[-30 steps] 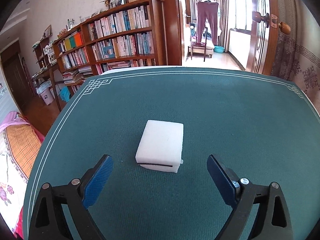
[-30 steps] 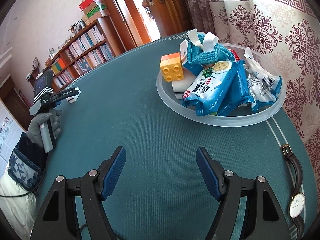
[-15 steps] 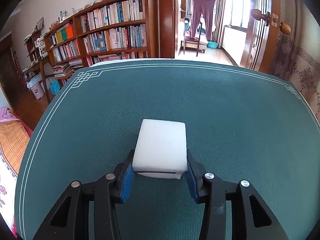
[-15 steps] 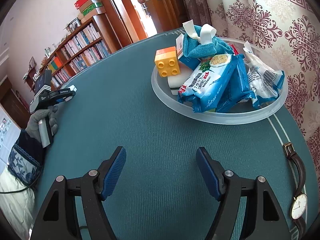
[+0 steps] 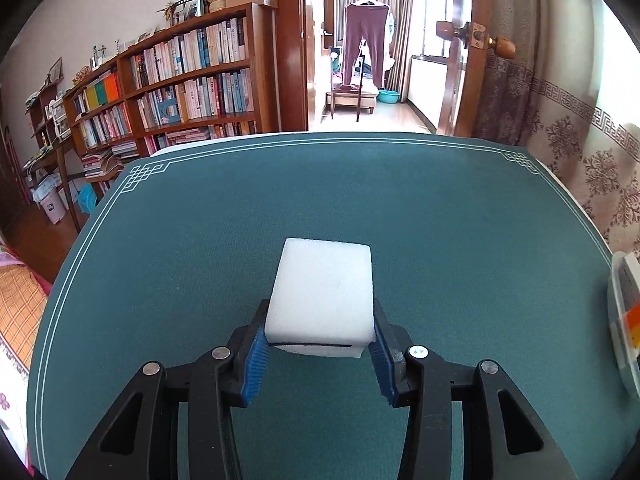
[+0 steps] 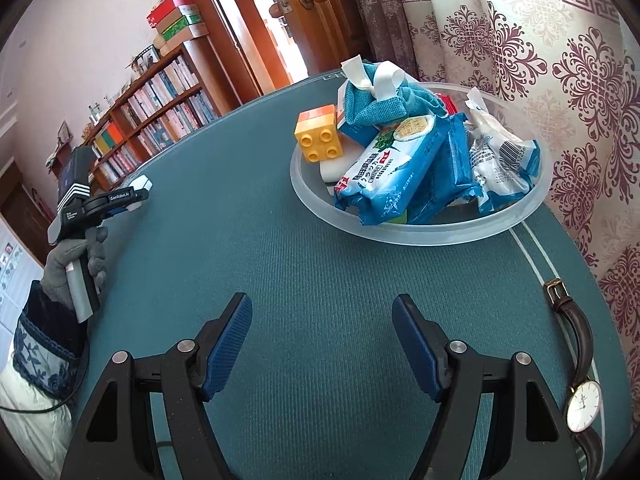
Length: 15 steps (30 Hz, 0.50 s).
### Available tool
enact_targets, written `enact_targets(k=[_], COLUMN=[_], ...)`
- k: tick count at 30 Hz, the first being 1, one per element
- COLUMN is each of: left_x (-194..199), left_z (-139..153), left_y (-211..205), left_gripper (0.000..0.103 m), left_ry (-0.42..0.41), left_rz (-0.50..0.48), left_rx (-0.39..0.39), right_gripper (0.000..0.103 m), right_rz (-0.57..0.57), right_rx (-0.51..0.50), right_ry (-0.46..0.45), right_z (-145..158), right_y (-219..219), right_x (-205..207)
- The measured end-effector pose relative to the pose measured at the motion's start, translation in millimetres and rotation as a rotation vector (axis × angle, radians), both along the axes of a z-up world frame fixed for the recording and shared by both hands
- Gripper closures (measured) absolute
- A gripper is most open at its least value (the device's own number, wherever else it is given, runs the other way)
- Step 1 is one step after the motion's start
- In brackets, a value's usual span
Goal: Organize objects
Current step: 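Carry the white sponge block over the bowl with the left gripper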
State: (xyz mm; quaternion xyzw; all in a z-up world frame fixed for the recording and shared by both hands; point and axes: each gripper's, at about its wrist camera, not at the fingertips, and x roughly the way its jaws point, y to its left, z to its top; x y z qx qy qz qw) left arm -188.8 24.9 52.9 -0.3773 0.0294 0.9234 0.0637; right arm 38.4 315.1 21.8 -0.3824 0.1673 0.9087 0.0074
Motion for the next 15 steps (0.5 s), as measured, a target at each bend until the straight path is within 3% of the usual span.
enact_targets(k=[15], left_x=[70], left_z=[63], left_y=[122], left_gripper=[0.056], left_ry=[0.109], left_rz=[-0.323], left_rx=[0.023], right_gripper=[0.029], right_rz=[-0.008], right_rx=[0.038], right_ry=[0.040], right_z=[10], right_y=[24], right_x=[31])
